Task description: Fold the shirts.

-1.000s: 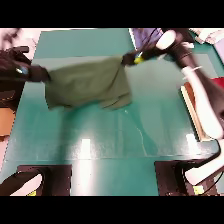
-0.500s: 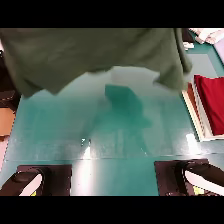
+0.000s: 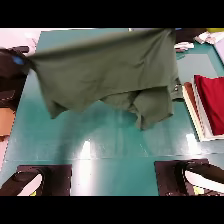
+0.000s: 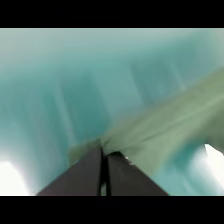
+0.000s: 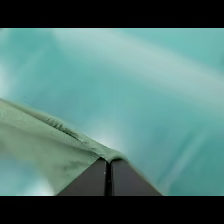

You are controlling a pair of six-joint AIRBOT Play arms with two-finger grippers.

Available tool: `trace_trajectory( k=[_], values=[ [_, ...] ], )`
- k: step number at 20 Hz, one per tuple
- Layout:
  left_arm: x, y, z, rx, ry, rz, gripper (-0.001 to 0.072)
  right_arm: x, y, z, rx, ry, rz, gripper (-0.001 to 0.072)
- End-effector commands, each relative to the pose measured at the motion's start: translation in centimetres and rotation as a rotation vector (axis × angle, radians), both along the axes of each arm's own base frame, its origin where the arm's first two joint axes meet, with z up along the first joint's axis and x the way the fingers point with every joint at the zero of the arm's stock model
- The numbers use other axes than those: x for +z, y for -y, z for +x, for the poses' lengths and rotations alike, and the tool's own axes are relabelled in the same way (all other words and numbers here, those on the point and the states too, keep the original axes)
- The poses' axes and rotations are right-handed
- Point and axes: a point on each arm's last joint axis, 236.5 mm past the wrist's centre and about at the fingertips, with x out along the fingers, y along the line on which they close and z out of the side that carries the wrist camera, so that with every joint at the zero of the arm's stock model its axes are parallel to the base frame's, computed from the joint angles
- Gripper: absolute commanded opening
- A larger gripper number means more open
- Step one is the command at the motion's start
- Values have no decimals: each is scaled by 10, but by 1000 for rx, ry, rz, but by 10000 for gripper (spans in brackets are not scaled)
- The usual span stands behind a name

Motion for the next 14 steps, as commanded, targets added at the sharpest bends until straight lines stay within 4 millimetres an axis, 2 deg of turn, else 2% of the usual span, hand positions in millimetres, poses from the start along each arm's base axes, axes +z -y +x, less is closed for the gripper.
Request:
trace_trajectory(
  k=[1,2,4,6,8,9,10,11,14],
  values=[
    [-133,0,1,-6,-319,24,22,-94,-16,20,51,-285,-70,21],
    [-167,-2,1,-6,-371,36,22,-120,-24,27,68,-348,-88,20],
    [-214,-7,2,22,-424,44,22,-163,-40,38,91,-431,-110,21],
    [-232,-12,5,45,-432,61,22,-194,-53,46,105,-481,-123,21],
    [-227,-15,12,51,-405,71,22,-210,-59,56,100,-487,-117,27],
    [-222,-16,16,53,-389,76,23,-213,-60,62,93,-479,-112,157],
    [-216,-18,20,54,-370,87,23,-213,-58,66,81,-468,-105,390],
    [-208,-20,25,54,-349,99,23,-210,-53,70,69,-459,-99,418],
    [-179,-39,42,64,-266,197,23,-199,-25,68,44,-462,-109,417]
  ],
)
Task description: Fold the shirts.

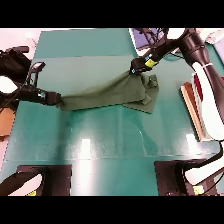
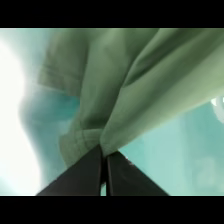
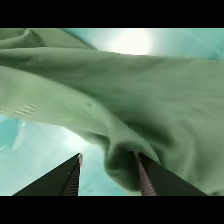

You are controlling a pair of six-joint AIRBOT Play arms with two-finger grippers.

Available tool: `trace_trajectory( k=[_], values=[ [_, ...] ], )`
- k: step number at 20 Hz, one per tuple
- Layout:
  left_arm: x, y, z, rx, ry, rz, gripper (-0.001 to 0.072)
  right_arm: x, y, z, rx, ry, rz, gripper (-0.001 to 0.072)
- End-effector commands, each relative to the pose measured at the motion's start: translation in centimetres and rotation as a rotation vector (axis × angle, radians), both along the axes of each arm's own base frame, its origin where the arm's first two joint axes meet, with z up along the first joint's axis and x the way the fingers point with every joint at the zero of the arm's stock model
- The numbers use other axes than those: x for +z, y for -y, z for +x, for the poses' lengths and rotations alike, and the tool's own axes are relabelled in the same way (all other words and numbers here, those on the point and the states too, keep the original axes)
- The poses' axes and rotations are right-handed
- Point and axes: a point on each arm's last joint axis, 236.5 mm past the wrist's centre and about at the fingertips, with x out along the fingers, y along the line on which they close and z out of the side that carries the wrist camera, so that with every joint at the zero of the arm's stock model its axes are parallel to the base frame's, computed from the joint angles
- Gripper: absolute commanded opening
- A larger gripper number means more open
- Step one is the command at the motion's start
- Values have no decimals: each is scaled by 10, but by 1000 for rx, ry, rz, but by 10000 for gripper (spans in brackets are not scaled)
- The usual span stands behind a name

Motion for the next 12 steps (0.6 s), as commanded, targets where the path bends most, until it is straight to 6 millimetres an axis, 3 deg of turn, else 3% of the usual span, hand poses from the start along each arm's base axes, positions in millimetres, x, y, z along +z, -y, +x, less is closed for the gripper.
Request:
trace_trajectory(
  k=[1,4,7,8,9,12],
  values=[
    [25,-23,15,-9,71,118,23,1,33,-2,-29,-24,-33,417],
    [30,-31,16,-13,77,160,23,-18,71,-20,-106,-85,-53,416],
    [28,-31,14,-7,67,154,22,-56,106,-46,-215,-137,-49,416],
    [29,-30,14,-6,68,149,22,-71,113,-53,-249,-151,-43,462],
    [29,-29,14,-4,68,146,22,-88,119,-62,-275,-179,-39,542],
    [29,-28,14,15,61,133,23,-125,107,-77,-246,-233,14,542]
  ],
)
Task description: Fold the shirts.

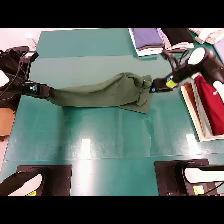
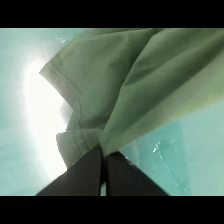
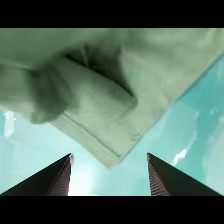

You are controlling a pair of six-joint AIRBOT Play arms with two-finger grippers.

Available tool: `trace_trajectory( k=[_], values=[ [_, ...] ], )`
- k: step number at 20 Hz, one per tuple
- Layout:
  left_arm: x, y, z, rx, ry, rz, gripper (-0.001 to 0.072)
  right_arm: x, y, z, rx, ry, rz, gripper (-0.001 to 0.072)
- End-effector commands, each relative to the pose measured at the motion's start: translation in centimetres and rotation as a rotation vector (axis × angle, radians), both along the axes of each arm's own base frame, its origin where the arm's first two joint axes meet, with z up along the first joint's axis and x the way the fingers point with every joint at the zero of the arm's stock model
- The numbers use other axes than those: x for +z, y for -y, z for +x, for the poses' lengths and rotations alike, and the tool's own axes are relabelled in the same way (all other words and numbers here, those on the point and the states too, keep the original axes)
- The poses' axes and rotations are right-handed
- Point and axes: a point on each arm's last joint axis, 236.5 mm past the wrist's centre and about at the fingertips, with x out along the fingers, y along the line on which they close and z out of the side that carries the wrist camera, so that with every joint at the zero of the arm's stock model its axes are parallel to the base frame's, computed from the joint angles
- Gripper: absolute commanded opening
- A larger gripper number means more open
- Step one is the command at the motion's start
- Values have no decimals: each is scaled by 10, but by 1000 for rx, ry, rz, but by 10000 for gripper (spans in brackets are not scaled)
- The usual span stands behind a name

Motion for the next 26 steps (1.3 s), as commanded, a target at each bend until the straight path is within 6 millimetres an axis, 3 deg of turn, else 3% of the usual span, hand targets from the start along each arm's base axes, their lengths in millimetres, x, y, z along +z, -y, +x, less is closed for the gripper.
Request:
trace_trajectory(
  k=[1,11,12,14,16,18,20,22,23,24,26],
  values=[
    [0,-1,0,18,-5,-7,23,-41,-6,-11,-30,-15,54,542],
    [0,-1,0,18,-6,-7,22,-73,-55,15,109,20,34,525],
    [0,-1,0,18,-6,-7,23,-75,-58,18,117,24,30,463],
    [0,-1,0,18,-7,-7,22,-71,-63,22,150,43,28,26],
    [1,0,0,18,-3,-7,22,-51,-65,32,155,103,26,21],
    [20,0,4,33,33,-18,22,-2,-53,49,158,227,-9,21],
    [74,0,13,55,158,-42,22,83,-38,66,138,423,-28,22],
    [159,0,10,57,359,-62,22,192,-19,65,93,656,-26,21],
    [202,0,2,55,461,-70,22,247,-9,55,69,778,-29,21],
    [249,-1,-13,53,574,-81,22,304,2,38,43,908,-34,22],
    [329,-3,-55,64,768,-119,22,397,18,-8,1,1132,-49,21]
  ],
)
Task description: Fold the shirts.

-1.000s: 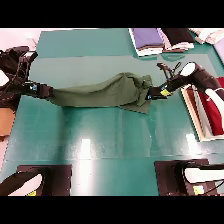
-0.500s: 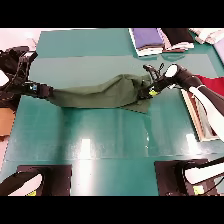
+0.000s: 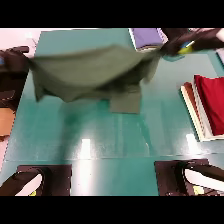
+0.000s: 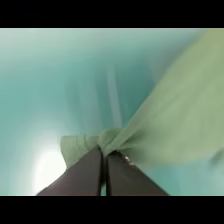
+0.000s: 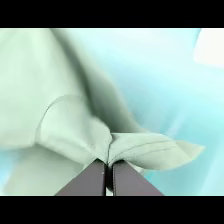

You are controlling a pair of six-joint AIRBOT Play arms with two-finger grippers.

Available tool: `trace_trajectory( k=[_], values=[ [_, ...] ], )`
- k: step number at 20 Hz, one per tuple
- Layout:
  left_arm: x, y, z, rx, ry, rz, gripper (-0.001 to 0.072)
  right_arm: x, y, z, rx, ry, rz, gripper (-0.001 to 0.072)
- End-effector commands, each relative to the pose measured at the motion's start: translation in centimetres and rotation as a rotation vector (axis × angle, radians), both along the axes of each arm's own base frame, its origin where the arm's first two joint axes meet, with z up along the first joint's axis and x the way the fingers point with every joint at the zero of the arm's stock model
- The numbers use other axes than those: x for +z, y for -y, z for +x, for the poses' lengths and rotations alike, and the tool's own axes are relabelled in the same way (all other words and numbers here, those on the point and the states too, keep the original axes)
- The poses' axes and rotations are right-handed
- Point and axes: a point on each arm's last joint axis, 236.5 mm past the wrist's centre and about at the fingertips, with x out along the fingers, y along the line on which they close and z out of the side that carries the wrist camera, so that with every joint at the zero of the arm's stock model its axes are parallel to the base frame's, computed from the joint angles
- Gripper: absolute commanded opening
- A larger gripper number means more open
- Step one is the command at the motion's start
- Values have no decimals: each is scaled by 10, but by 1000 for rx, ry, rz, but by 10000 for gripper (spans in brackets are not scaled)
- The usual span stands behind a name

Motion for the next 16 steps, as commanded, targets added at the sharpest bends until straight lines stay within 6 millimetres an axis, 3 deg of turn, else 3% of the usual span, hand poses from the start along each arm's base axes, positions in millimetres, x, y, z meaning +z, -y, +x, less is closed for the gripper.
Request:
trace_trajectory(
  k=[1,2,4,6,8,10,11,13,14,16],
  values=[
    [133,-2,-73,9,329,-64,22,160,31,-84,-71,387,3,21],
    [160,-1,-98,2,403,-86,22,191,36,-111,-92,467,9,21],
    [200,6,-147,-35,528,-126,22,234,49,-156,-149,581,26,20],
    [225,11,-187,-59,607,-182,21,257,62,-185,-210,646,28,19],
    [232,16,-205,-83,619,-200,21,263,73,-193,-262,658,22,19],
    [225,22,-205,-103,580,-219,21,256,84,-182,-301,615,22,18],
    [214,23,-197,-103,530,-214,21,249,87,-172,-306,582,22,17],
    [170,27,-165,-104,355,-192,20,222,85,-134,-269,469,26,18],
    [136,31,-146,-114,225,-181,21,202,78,-112,-237,400,31,18],
    [51,41,-106,-130,-71,-173,21,139,57,-61,-166,223,44,18]
  ],
)
